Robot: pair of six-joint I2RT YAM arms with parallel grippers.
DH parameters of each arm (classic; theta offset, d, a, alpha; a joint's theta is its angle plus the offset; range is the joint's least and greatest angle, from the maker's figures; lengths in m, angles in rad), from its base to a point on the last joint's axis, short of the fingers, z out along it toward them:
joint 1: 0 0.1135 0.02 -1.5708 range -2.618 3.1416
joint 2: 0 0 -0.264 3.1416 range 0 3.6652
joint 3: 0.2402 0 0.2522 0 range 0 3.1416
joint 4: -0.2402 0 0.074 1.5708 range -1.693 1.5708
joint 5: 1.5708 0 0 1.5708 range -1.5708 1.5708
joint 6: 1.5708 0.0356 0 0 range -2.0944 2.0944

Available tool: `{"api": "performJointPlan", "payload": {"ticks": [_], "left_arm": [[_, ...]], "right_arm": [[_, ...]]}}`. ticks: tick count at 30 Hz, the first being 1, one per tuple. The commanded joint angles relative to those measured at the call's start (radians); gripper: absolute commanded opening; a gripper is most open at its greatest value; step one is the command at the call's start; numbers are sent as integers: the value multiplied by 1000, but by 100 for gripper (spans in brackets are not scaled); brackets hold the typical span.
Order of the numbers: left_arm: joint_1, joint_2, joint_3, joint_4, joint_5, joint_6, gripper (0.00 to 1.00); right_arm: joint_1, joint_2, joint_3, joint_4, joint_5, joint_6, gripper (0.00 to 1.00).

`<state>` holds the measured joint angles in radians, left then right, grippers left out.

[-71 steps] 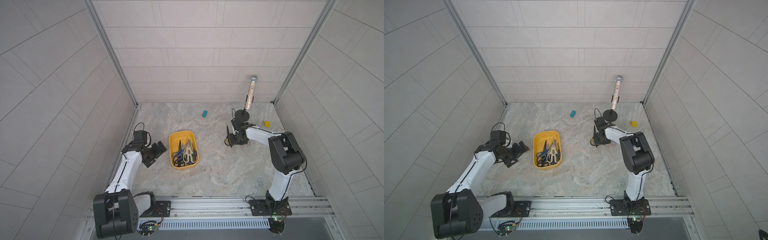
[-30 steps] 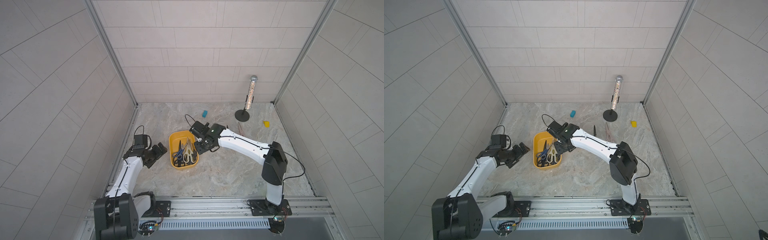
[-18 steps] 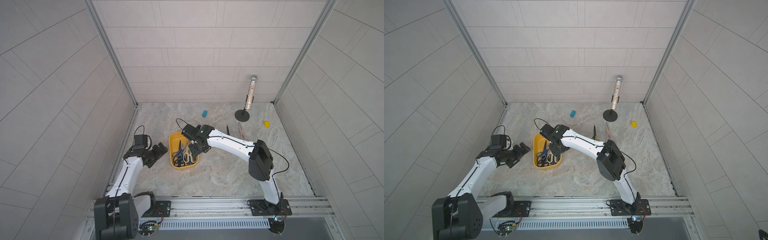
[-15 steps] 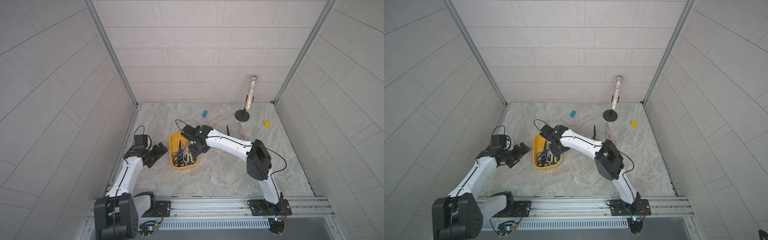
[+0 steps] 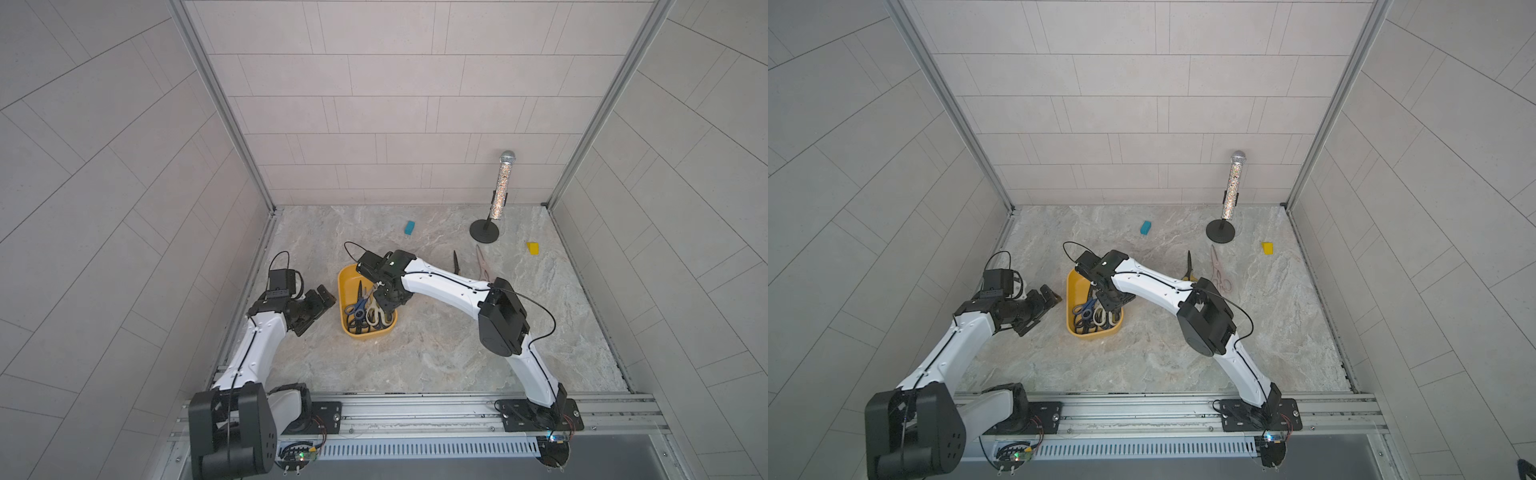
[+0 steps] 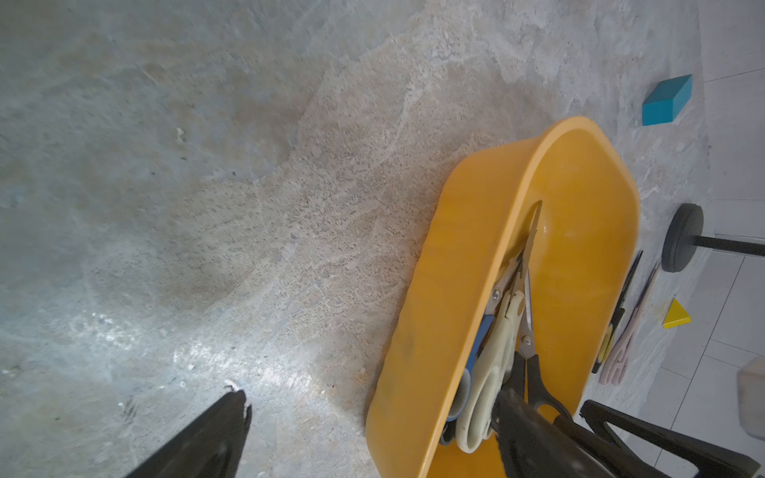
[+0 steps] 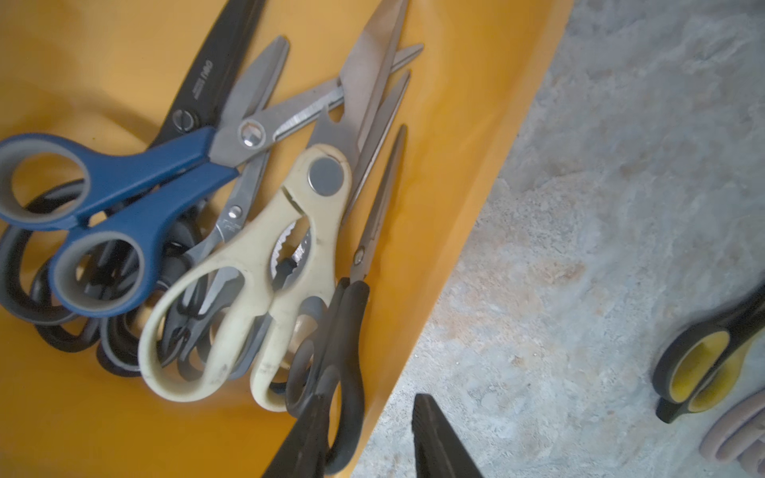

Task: Take the scissors out of the storage box
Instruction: Pick up the scissors from the storage box.

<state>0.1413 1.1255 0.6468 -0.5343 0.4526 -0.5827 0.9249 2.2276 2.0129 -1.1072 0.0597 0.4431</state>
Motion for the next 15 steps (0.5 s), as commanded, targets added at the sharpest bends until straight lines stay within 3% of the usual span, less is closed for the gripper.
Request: {"api": "performJointPlan", "payload": {"ticks": [1, 15], "left_arm": [[-6, 1, -1, -2, 6, 19, 100], [-5, -9, 0, -3, 5, 21, 100]], "right_arm": [[9, 15, 19, -70, 60, -24, 36], [48, 33, 47, -136, 122, -80, 34]]}}
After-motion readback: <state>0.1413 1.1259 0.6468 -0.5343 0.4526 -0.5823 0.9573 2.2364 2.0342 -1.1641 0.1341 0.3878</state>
